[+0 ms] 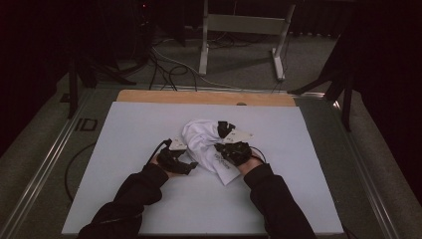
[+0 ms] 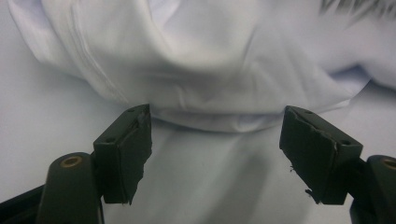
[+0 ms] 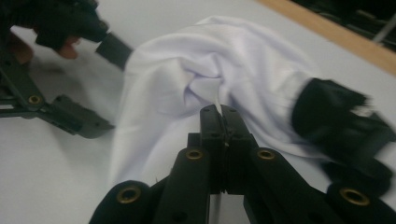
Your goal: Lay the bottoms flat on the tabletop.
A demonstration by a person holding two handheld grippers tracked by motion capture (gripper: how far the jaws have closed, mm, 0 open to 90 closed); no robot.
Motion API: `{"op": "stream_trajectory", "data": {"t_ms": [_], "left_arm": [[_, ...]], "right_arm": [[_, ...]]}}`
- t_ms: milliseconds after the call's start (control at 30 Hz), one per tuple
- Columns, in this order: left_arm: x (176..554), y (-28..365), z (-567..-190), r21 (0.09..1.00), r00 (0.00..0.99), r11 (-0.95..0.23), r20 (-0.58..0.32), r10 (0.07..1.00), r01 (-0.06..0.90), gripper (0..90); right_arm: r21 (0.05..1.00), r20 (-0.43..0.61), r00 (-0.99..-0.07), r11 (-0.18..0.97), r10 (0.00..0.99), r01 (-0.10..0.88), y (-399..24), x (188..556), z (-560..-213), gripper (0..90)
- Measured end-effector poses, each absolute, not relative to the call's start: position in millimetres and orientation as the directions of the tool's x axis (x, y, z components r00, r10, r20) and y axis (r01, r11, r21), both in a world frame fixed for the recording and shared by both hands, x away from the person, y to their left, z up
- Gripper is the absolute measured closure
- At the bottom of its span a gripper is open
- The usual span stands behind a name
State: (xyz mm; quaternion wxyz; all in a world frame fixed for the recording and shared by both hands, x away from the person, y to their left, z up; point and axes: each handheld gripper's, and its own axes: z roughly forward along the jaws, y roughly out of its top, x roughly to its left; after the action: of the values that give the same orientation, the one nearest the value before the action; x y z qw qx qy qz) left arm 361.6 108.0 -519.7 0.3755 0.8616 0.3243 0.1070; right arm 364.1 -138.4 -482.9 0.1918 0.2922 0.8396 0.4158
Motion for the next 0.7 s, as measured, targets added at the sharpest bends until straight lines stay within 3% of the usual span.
{"op": "stream_trajectory", "data": {"t_ms": [700], "left_arm": [[371, 101, -519, 0.708, 0.774, -0.528, -0.042, 0.632, 0.469, 29.8]], "right_arm": [[0.847, -0.071, -0.544, 0.338, 0.836, 0.410, -250, 365, -466, 90.0]]}}
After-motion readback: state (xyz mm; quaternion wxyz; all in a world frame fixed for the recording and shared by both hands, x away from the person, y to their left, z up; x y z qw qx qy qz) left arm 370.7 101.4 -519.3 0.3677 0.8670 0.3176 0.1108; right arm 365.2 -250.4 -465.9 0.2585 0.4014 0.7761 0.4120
